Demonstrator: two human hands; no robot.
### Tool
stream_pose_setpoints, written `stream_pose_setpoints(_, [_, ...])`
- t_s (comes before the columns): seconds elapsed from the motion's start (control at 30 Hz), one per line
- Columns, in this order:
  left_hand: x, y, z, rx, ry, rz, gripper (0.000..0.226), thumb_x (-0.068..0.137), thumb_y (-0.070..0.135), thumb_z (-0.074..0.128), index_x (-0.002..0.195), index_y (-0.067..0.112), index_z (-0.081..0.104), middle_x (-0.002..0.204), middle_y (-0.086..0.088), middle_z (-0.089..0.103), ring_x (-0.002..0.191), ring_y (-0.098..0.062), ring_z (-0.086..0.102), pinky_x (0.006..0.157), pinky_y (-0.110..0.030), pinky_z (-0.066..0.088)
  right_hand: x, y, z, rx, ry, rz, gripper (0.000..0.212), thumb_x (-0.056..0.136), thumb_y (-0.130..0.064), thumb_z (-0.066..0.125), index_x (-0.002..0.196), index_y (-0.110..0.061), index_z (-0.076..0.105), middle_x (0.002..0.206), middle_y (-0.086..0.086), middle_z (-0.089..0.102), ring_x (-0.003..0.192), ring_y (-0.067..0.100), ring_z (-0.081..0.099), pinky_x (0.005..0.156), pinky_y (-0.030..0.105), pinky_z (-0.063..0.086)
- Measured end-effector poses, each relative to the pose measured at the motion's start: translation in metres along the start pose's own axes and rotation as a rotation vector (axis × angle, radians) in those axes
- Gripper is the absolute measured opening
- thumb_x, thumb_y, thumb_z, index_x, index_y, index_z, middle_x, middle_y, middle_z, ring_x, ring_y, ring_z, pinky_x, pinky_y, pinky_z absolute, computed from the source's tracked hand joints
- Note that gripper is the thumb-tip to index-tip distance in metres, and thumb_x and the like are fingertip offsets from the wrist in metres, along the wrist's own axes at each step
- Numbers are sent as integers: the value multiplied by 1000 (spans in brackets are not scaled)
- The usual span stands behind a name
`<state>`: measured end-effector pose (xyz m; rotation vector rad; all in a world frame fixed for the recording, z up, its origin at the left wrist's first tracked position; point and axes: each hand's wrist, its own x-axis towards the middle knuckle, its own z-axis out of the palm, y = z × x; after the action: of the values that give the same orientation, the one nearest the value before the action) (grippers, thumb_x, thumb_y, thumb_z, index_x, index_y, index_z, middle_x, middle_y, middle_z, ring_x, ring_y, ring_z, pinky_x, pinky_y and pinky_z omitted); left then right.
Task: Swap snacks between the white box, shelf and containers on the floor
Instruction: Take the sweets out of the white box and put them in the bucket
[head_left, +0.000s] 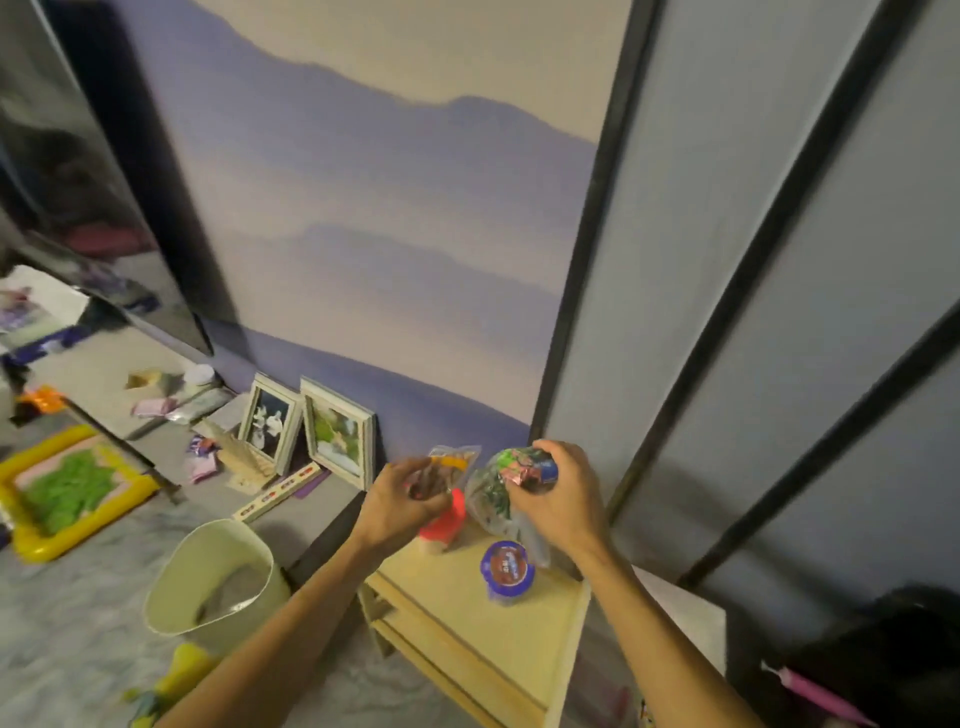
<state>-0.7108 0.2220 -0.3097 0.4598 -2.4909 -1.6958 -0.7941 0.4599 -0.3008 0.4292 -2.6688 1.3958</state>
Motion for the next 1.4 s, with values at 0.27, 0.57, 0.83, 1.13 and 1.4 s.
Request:
stream_pose_setpoints(0.27, [-20, -77, -184, -70, 189, -125, 83, 66, 51, 90, 141, 28, 64, 125, 5, 71, 108, -14, 73, 87, -30, 64, 17, -132, 161, 53, -155, -125, 61, 79, -30, 94, 131, -21, 65, 126, -5, 58, 115, 10, 57, 81, 5, 43])
stream_pose_setpoints(0.57, [-35, -150, -314, -21, 442, -232, 46, 77, 29, 91, 116, 45, 72, 114, 13, 73, 97, 2, 69, 85, -26, 56, 36, -224, 330, 66, -425, -229, 62, 81, -33, 92, 134, -19, 64, 130, -1, 57, 115, 11, 53, 73, -6, 40])
stream_pose_setpoints(0.83, [-6, -226, -373, -19, 569, -374, 74, 59, 59, 82, 126, 30, 76, 132, 6, 65, 120, -15, 65, 107, -41, 56, 59, -227, 462, 82, -617, -225, 69, 79, -36, 92, 139, -19, 62, 134, 1, 58, 122, 14, 56, 76, 2, 39])
stream_pose_setpoints(1.13, [51, -350, -367, -46, 474, -588, 57, 78, 32, 93, 130, 19, 75, 133, 5, 62, 104, -3, 67, 83, -11, 54, 62, -154, 592, 68, -745, -92, 67, 78, -27, 94, 136, -13, 63, 132, 5, 61, 115, 11, 54, 80, -7, 35])
stream_pose_setpoints(1.4, [91, -484, -315, -22, 257, -735, 29, 68, 43, 84, 93, 31, 78, 100, 4, 68, 89, -11, 63, 75, -19, 48, 11, -51, 697, -101, -819, 129, 67, 79, -35, 92, 135, -17, 62, 136, 3, 57, 123, 21, 60, 97, 27, 53])
